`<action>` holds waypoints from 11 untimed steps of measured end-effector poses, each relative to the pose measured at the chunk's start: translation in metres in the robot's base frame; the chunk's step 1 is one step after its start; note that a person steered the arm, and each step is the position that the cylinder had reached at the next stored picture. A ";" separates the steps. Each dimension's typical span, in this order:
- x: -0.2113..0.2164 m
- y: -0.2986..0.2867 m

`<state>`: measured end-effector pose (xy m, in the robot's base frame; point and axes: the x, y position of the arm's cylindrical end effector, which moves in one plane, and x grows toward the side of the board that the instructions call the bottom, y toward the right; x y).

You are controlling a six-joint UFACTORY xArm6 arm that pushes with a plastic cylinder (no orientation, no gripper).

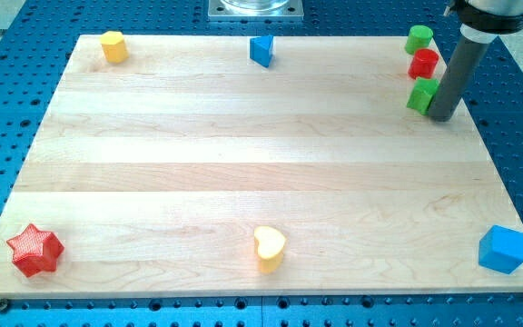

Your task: Push the red star to the top left of the blue cube

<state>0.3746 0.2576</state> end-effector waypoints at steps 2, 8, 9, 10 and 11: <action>0.006 -0.131; 0.097 -0.563; 0.208 -0.562; 0.241 -0.560; 0.239 -0.546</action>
<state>0.6132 -0.2888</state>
